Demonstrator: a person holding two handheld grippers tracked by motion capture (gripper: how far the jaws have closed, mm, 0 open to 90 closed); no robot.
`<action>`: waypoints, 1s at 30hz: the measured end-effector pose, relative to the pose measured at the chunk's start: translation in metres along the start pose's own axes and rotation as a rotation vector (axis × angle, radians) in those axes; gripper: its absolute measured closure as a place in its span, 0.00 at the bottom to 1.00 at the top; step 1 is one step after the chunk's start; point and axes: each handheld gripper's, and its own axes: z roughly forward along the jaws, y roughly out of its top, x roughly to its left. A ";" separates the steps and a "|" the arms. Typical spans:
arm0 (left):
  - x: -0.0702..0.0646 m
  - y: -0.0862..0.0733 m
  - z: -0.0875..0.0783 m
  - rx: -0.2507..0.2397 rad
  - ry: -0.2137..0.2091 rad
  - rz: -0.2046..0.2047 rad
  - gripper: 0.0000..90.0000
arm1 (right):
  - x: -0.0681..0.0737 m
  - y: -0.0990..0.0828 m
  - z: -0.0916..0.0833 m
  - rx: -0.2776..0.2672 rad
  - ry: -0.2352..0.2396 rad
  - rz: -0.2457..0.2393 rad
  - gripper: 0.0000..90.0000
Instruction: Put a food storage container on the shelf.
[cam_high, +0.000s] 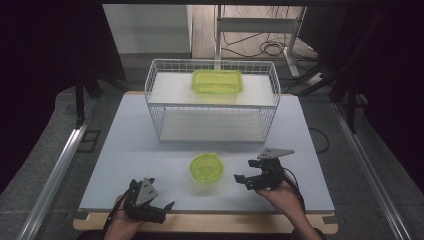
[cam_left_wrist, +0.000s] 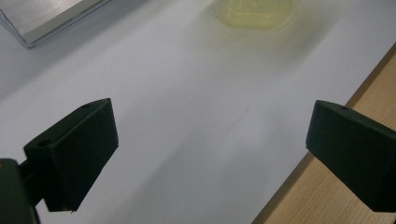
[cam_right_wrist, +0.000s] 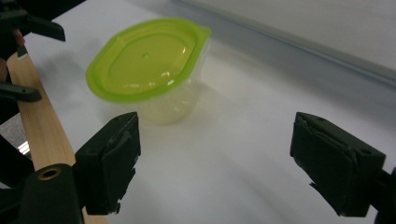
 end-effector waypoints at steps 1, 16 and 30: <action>0.000 0.000 0.000 0.000 0.000 0.001 0.03 | -0.001 0.003 0.001 0.001 0.007 0.005 0.19; -0.001 0.000 -0.001 0.002 0.022 0.031 0.03 | -0.014 0.040 0.034 0.046 0.096 0.054 0.30; -0.003 0.000 0.000 0.003 0.025 0.053 0.03 | -0.026 0.055 0.071 0.132 0.217 0.094 0.51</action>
